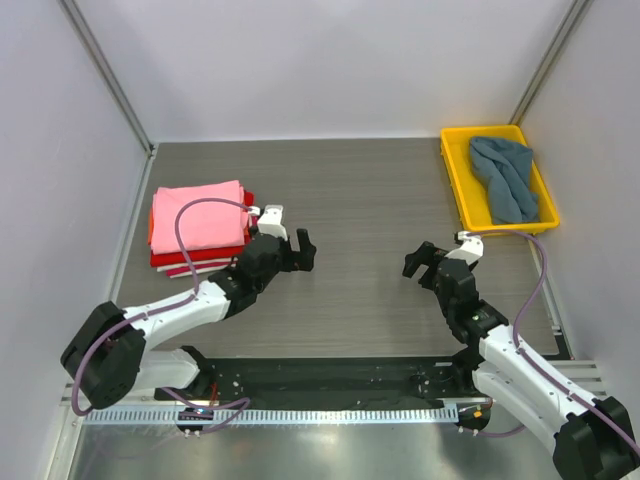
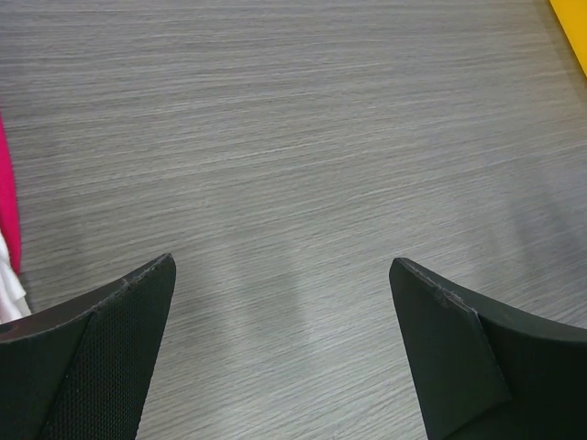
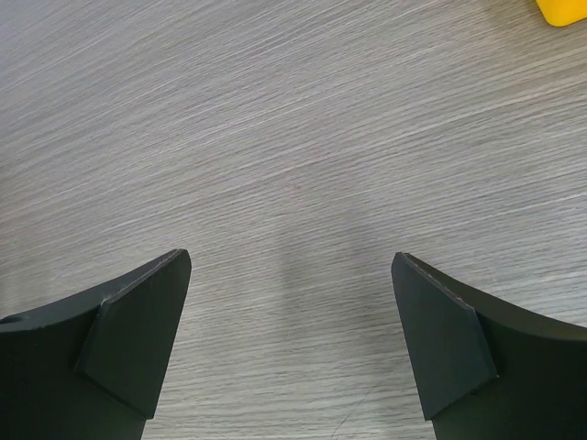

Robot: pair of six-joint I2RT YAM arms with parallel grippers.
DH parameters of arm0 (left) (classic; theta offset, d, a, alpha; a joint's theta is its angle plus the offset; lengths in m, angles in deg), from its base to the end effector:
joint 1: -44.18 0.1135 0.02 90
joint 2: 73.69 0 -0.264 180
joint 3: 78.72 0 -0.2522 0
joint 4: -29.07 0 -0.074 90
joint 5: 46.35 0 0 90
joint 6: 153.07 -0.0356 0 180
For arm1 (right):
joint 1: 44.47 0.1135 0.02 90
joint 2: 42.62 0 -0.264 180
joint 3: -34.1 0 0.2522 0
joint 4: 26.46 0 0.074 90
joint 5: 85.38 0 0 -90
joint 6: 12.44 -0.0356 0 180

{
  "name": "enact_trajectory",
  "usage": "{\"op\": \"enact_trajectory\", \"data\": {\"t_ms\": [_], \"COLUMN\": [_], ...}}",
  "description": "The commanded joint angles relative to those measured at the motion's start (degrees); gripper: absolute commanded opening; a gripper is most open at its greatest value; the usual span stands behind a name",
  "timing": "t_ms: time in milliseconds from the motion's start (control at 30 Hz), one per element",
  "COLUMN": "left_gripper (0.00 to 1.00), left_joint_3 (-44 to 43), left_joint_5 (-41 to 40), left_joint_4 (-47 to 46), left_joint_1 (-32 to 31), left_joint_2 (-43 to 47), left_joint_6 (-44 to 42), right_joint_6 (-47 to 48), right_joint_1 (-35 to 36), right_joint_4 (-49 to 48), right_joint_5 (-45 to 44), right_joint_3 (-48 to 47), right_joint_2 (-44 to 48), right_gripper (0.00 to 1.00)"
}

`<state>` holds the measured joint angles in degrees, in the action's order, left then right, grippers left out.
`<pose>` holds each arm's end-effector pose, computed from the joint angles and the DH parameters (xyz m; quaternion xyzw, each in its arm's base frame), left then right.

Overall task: Fold and stack the t-shirts
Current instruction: Grab the tshirt from the pile

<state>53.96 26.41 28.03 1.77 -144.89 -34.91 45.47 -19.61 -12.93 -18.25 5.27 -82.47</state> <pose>0.2028 -0.1710 0.2194 0.0199 0.8276 -0.2140 0.5185 0.1528 0.0556 0.1901 0.1590 0.8162 0.1060 0.5453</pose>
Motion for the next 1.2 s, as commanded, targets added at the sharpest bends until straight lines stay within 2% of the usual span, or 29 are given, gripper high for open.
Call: {"op": "enact_trajectory", "data": {"t_ms": [0,133,167,233,267,367,467,500,567,700,733,867,1000,1100,1167], "left_gripper": [1.00,1.00,1.00,1.00,1.00,1.00,1.00,1.00,1.00,1.00,1.00,1.00,1.00,1.00,1.00], "left_joint_3": [-1.9,-2.6,-3.0,-3.5,-4.1,-4.8,-4.6,-4.6,-4.7,-5.5,-5.5,-5.7,-5.4,-5.1,-5.2], "left_joint_5": [0.7,0.9,0.5,0.4,1.0,1.1,1.6,1.9,2.1,3.3,3.5,3.9,3.0,2.5,2.4], "left_joint_4": [-3.0,-2.1,-1.8,-1.4,-1.2,0.2,-0.2,-0.4,-0.4,-0.5,-0.2,-0.1,0.0,0.3,0.3], "left_joint_1": [-0.2,-0.2,-0.2,-0.2,-0.2,-0.2,-0.2,-0.2,-0.1,-0.2,-0.2,-0.2,-0.2,-0.2,-0.2], "left_joint_2": [-0.3,-2.5,-2.8,-3.6,-4.2,-4.6,-4.9,-5.2,-6.1,-7.6,-8.0,-7.9,-6.8,-6.1,-6.0], "left_joint_6": [-1.5,-2.3,-2.4,-2.5,-2.6,-2.3,-2.0,-1.9,-1.5,-1.3,-1.2,-1.0,-1.1,-1.4,-1.4], "right_joint_6": [-1.3,-1.7,-1.6,-0.9,-0.5,-1.4,-1.8,-1.1,-0.5,-1.5,-2.1,-6.3,-6.8,-6.8,-6.9], "right_joint_1": [-0.1,0.0,-0.1,-0.1,-0.1,-0.3,-2.4,-4.8,-7.7,-17.5,-21.7,-29.9,-33.5,-35.2,-35.6], "right_joint_4": [-3.0,-3.0,-3.0,-2.9,-2.3,-0.1,9.9,10.8,12.8,12.7,12.7,13.4,15.2,17.3,17.5], "right_joint_5": [-2.8,-3.0,-3.1,-2.7,-2.6,-4.1,-7.8,-7.8,-7.2,-4.6,-2.9,-0.1,-2.8,-5.4,-6.7], "right_joint_3": [0.0,-0.2,-0.3,-1.0,-1.5,-6.3,-19.0,-24.8,-29.8,-41.8,-43.8,-53.5,-65.3,-72.4,-74.7], "right_joint_2": [0.9,0.0,-0.4,-1.4,-1.6,-6.3,-18.1,-20.8,-27.6,-37.7,-39.8,-50.3,-62.9,-68.7,-73.3], "right_gripper": [0.97,0.94,0.89,0.84,0.77,0.74,0.76,0.76,0.76,0.76,0.75,0.72,0.71,0.72,0.76]}}
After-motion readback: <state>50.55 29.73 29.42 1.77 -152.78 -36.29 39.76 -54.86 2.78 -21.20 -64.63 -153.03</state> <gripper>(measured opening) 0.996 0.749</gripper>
